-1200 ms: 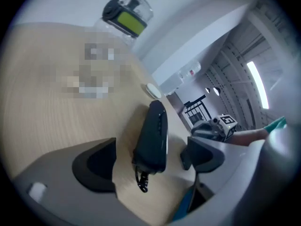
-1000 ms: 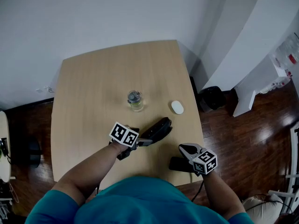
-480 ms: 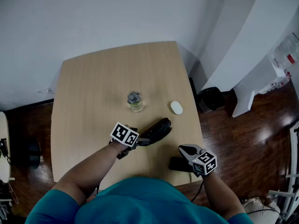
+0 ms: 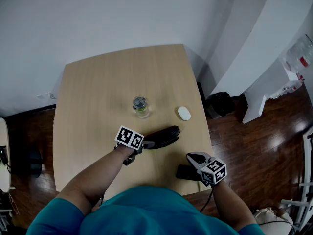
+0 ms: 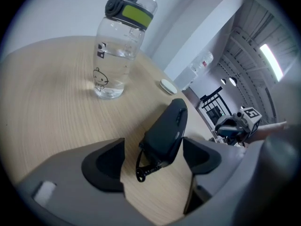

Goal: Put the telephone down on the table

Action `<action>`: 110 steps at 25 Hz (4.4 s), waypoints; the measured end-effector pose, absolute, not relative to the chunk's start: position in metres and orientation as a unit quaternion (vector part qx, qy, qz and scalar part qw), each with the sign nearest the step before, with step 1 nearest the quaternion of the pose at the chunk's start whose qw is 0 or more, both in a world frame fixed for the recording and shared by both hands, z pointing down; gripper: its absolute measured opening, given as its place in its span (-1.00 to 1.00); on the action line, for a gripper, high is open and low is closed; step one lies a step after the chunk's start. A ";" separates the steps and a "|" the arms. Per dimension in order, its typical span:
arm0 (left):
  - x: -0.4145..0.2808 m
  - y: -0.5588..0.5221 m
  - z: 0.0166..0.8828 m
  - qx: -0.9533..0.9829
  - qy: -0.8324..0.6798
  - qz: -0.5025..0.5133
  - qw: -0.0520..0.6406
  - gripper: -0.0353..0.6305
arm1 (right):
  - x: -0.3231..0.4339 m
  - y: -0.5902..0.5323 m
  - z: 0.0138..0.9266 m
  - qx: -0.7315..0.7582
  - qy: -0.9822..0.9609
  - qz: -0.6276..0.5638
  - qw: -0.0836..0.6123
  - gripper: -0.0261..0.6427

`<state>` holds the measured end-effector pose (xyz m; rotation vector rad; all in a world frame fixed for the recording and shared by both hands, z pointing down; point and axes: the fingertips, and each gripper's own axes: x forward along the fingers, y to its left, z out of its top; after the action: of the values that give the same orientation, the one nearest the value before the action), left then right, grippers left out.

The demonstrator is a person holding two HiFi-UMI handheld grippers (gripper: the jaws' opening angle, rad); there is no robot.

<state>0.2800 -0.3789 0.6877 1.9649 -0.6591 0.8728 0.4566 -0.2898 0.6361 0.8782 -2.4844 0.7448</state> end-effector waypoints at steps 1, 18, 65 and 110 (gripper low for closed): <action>0.280 -0.379 0.687 0.789 -0.264 0.348 0.432 0.31 | 0.456 -0.290 0.636 0.314 -0.889 0.266 0.200 -0.91; 0.251 -0.346 0.649 0.834 -0.262 0.224 0.431 0.27 | 0.456 -0.282 0.624 0.335 -0.888 0.259 0.181 -0.92; -0.378 0.027 0.523 0.843 -0.466 -0.003 0.268 -0.88 | -0.068 -0.056 0.541 0.269 -0.937 0.183 0.126 -0.92; -0.682 0.343 0.507 0.874 -0.454 0.030 0.168 -0.88 | -0.433 0.293 0.511 0.267 -0.944 0.168 0.097 -0.92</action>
<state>-0.6816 0.3430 0.5075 2.4871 -1.2910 0.0863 -0.4330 0.2935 0.5105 0.7892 -2.7950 0.4977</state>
